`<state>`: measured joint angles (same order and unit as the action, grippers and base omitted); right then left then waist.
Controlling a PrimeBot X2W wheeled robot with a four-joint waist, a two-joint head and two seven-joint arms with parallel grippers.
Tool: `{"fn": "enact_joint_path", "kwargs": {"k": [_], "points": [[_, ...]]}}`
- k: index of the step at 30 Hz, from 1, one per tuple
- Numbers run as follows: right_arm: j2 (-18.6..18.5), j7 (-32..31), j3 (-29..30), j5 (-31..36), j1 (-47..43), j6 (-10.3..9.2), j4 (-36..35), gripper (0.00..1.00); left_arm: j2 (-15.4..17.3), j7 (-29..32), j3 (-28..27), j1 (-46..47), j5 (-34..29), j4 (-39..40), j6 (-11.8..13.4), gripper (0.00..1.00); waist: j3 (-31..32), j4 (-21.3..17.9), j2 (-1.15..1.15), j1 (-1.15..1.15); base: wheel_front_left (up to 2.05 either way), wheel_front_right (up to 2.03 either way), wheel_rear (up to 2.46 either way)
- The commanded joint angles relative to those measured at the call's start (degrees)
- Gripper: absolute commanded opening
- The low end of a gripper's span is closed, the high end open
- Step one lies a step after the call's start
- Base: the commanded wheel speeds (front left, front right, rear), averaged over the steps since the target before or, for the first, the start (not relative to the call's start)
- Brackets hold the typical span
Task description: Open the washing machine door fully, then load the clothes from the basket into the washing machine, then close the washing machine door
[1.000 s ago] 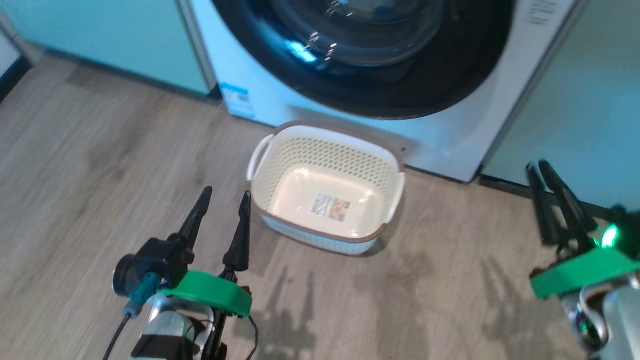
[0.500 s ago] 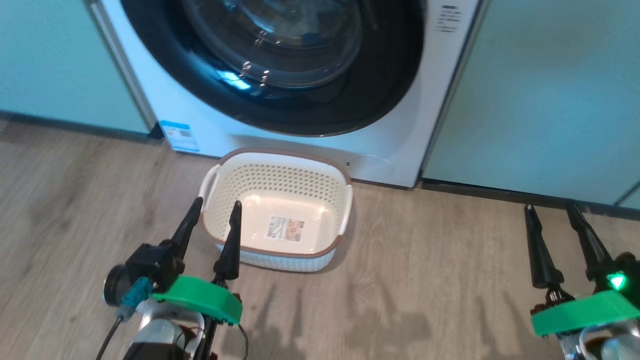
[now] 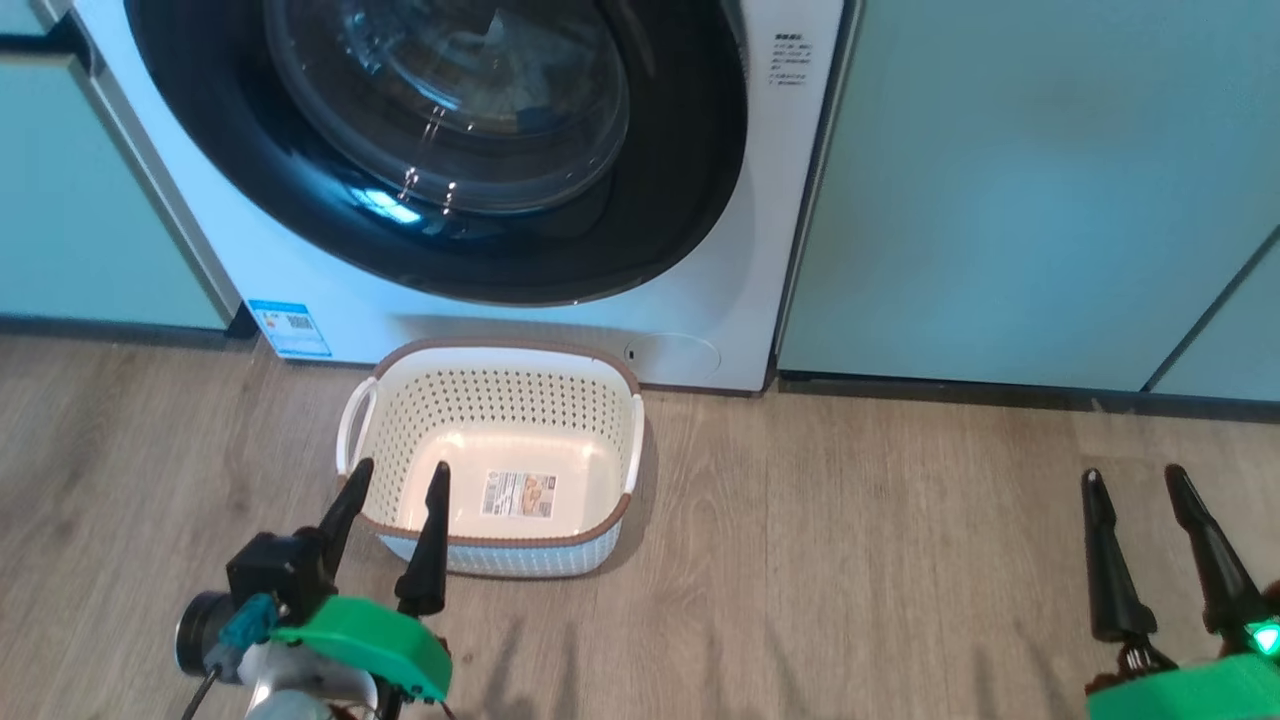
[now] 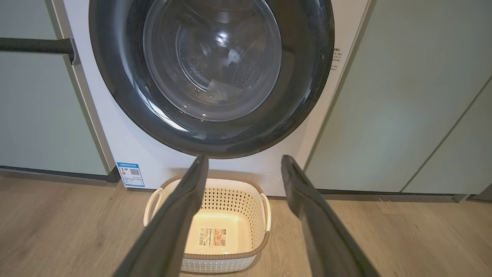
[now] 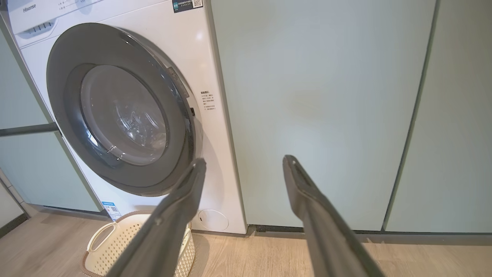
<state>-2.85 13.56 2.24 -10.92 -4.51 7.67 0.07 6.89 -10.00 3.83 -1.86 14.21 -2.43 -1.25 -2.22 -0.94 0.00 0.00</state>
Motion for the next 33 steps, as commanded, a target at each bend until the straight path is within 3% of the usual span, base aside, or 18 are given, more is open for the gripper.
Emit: {"fn": "enact_joint_path", "kwargs": {"k": [1,33], "points": [[-0.08,-0.34,-0.56,0.53,0.52,-0.19,-2.74,1.0,1.41,0.12,-2.29,1.52,0.16,2.61,0.42,1.0,0.53,-0.38,0.0,0.0,0.0,0.0,0.0],[-0.03,-0.82,-0.24,-1.49,-1.96,-0.19,-3.22,1.0,2.28,0.73,-1.55,-0.53,0.74,3.93,2.28,1.0,1.31,-1.24,0.0,0.0,0.0,0.0,0.0]]}}
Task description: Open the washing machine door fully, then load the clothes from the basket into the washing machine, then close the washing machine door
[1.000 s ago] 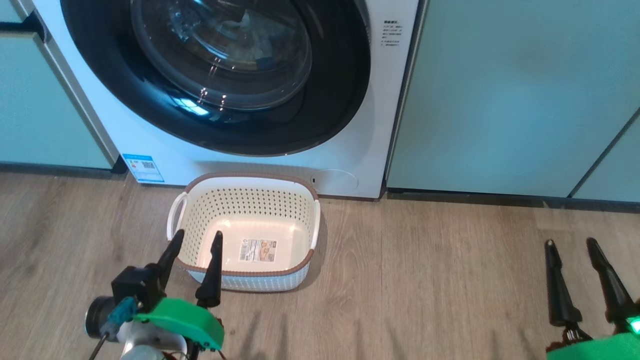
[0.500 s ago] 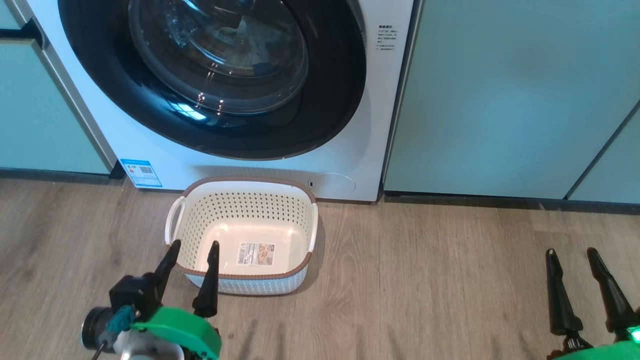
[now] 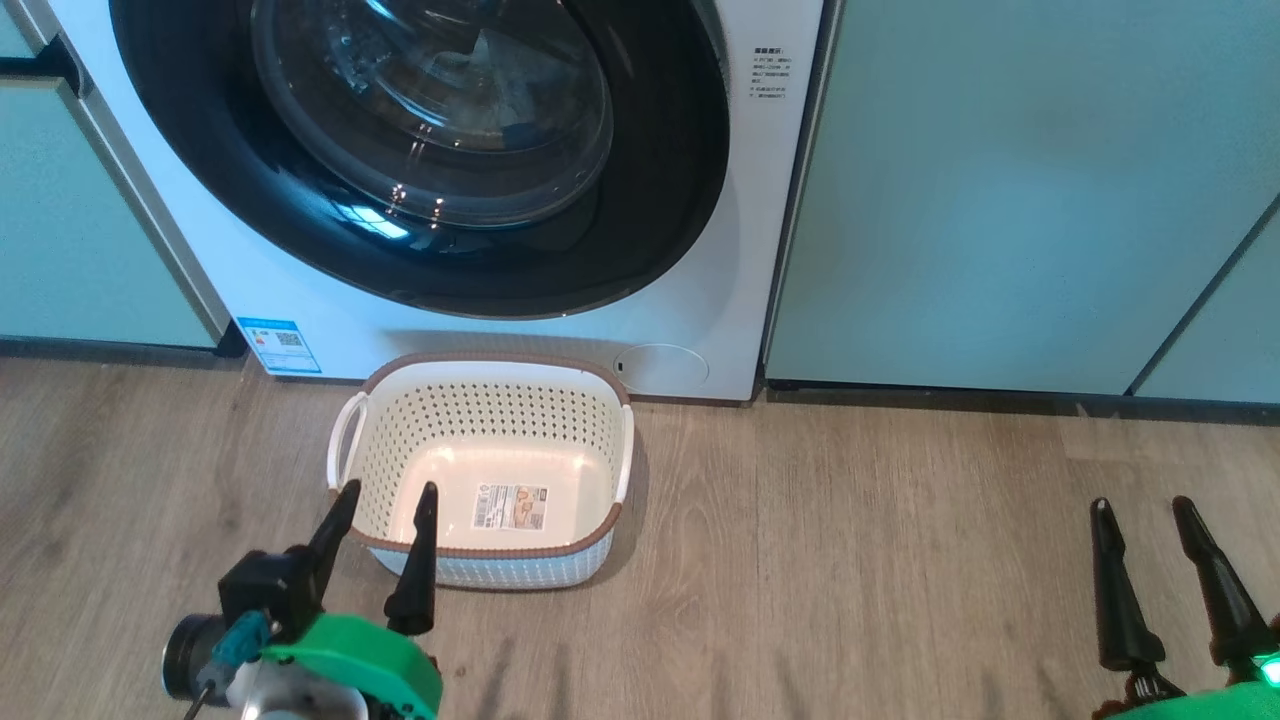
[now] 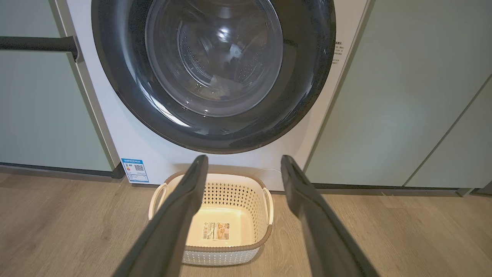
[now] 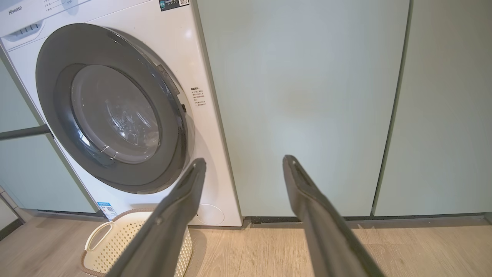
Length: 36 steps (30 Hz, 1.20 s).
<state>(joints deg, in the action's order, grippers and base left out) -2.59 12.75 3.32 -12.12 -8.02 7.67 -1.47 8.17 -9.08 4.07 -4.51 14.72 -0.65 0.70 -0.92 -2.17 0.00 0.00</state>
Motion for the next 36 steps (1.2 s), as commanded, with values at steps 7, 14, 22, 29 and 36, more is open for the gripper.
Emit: {"fn": "enact_joint_path", "kwargs": {"k": [7,14,22,29,36], "points": [[-0.29,0.44,-1.26,-0.29,1.71,-0.19,-1.58,1.0,1.18,0.06,-1.55,2.22,0.22,1.93,0.84,1.0,-0.01,-0.09,0.0,0.0,0.0,0.0,0.0],[0.08,0.08,-0.35,-0.13,-0.16,0.01,2.83,0.0,-0.38,0.53,0.57,-0.34,0.12,-2.63,0.48,0.0,0.02,-0.08,0.0,0.0,0.0,0.0,0.0],[-0.26,-0.76,-0.59,-5.47,0.57,-0.01,3.77,0.0,-0.75,1.48,-0.08,0.28,4.92,-3.66,-0.06,0.0,0.06,0.06,0.0,0.0,0.0,0.0,0.0],[-0.55,-1.57,-0.74,-10.26,1.45,-0.02,4.53,0.0,-1.02,2.32,-0.71,0.91,9.26,-4.24,-0.54,0.0,0.1,0.19,0.0,0.0,0.0,0.0,0.0],[-0.79,-2.41,-0.84,-14.98,2.25,-0.03,5.22,0.0,-1.29,3.16,-1.34,1.53,13.57,-4.82,-1.03,0.0,0.14,0.31,0.0,0.0,0.0,0.0,0.0]]}}
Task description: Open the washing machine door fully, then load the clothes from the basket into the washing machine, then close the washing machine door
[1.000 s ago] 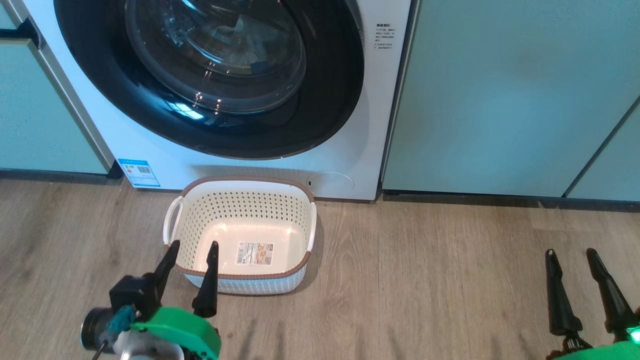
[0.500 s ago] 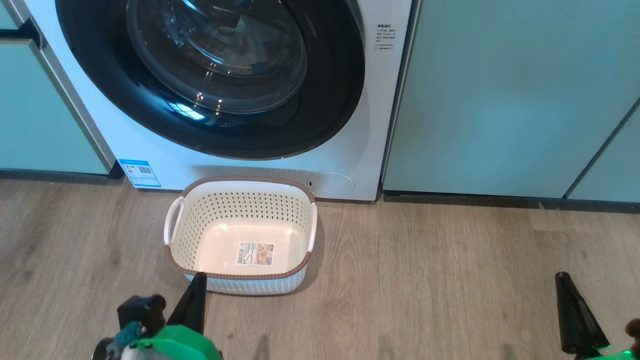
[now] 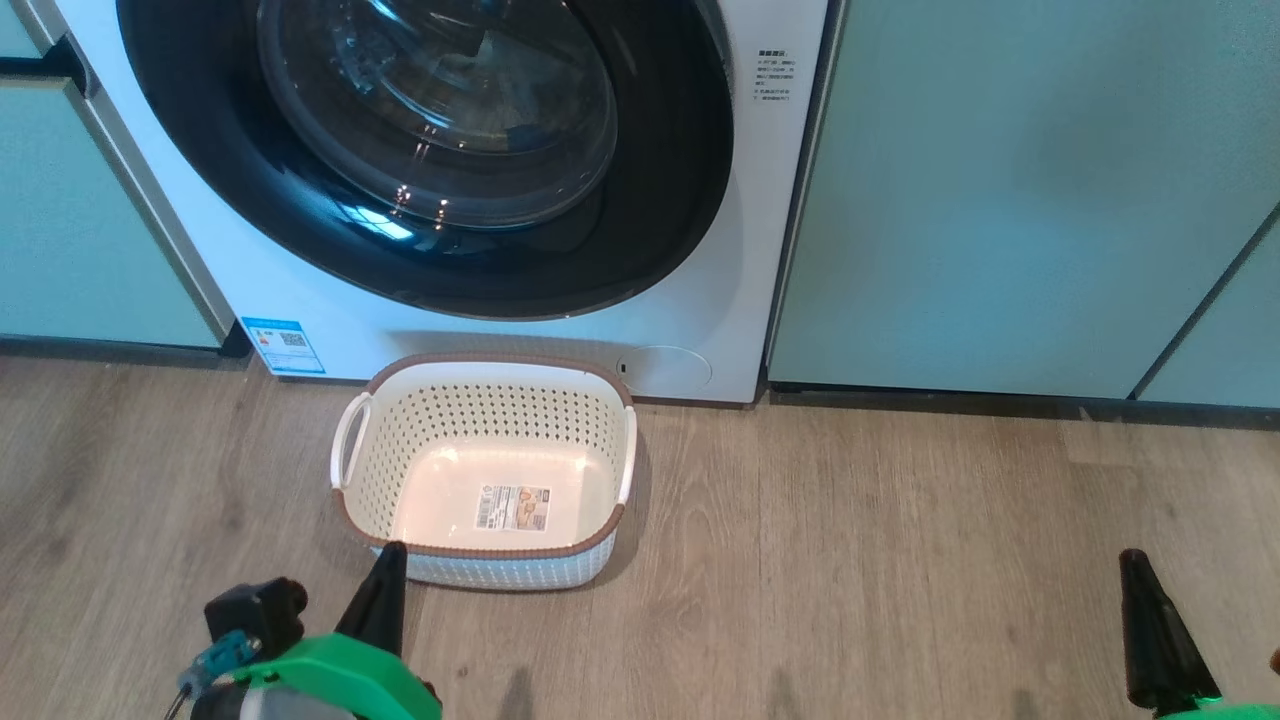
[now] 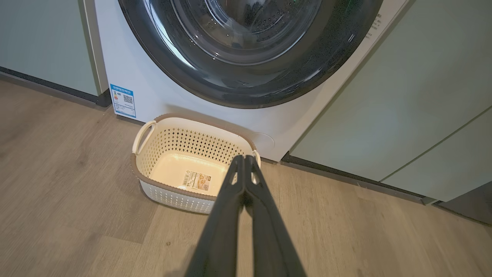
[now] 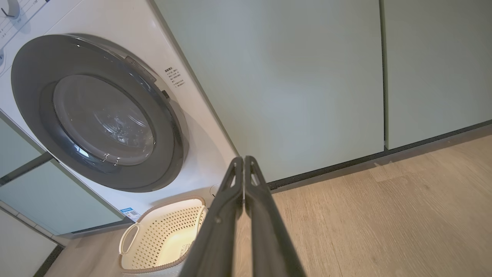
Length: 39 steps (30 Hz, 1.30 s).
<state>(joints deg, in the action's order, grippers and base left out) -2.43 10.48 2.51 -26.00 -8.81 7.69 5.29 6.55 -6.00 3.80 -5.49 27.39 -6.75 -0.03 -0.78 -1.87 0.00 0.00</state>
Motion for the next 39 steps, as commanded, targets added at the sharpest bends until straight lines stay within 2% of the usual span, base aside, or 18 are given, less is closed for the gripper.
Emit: {"fn": "enact_joint_path", "kwargs": {"k": [1,39], "points": [[-0.97,-0.25,-0.04,-1.76,3.16,-0.05,-1.44,0.0,0.29,0.2,-1.15,2.59,1.49,1.2,-0.37,0.0,0.01,0.03,0.0,0.0,0.0,0.0,0.0],[-1.73,-5.4,0.15,-26.81,7.45,-0.1,2.26,0.0,-1.18,4.79,-4.58,5.97,25.01,-1.96,-3.01,0.0,0.23,0.71,0.0,0.0,0.0,0.0,0.0]]}}
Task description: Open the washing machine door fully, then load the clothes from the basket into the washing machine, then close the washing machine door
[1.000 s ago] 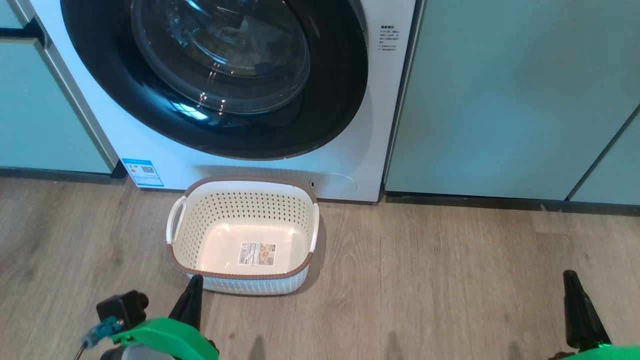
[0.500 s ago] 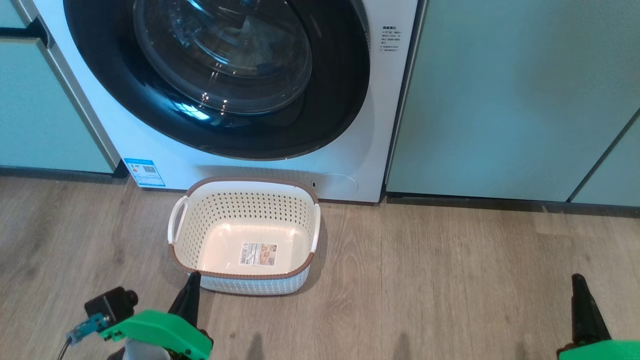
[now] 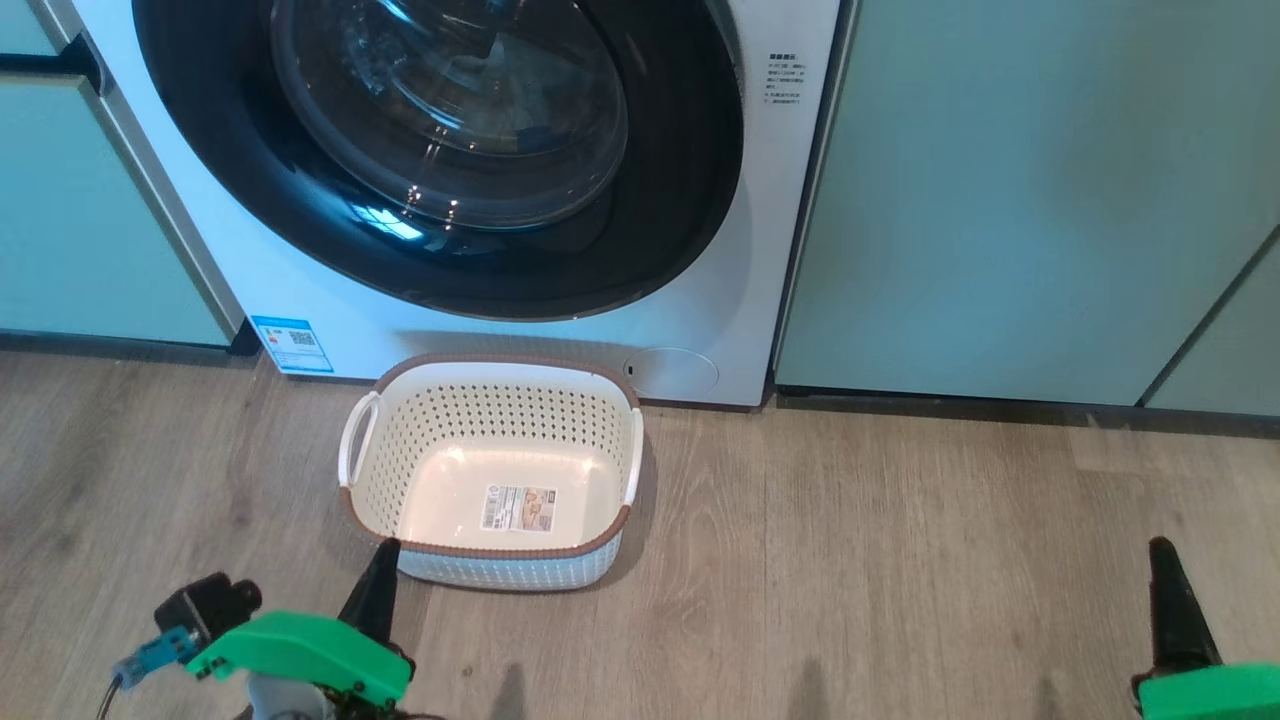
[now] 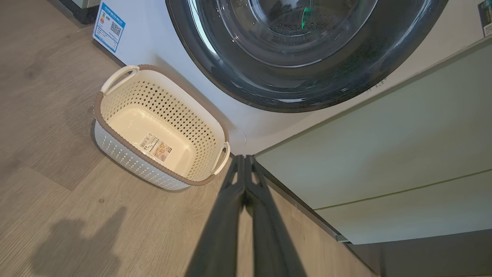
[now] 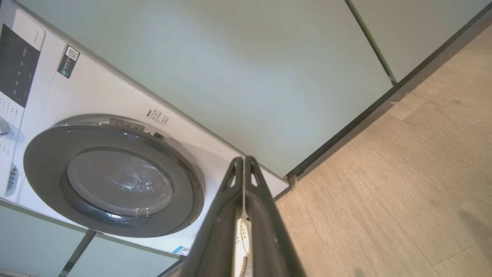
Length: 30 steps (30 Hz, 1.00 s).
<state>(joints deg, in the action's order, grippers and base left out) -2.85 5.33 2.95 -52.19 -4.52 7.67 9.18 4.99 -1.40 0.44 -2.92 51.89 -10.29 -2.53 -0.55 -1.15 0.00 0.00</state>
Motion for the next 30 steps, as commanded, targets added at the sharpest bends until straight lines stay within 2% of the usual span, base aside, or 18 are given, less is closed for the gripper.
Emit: {"fn": "enact_joint_path", "kwargs": {"k": [1,30], "points": [[-1.32,-0.41,-0.28,-1.27,3.28,-0.09,-1.53,0.0,0.34,0.31,-1.32,3.49,1.13,1.49,-0.57,0.0,0.0,0.01,0.0,0.0,0.0,0.0,0.0],[-1.5,-4.78,0.41,-19.93,6.59,-0.13,1.33,0.0,-0.79,3.81,-3.94,6.07,19.07,-0.92,-2.58,0.0,0.17,0.53,0.0,0.0,0.0,0.0,0.0]]}}
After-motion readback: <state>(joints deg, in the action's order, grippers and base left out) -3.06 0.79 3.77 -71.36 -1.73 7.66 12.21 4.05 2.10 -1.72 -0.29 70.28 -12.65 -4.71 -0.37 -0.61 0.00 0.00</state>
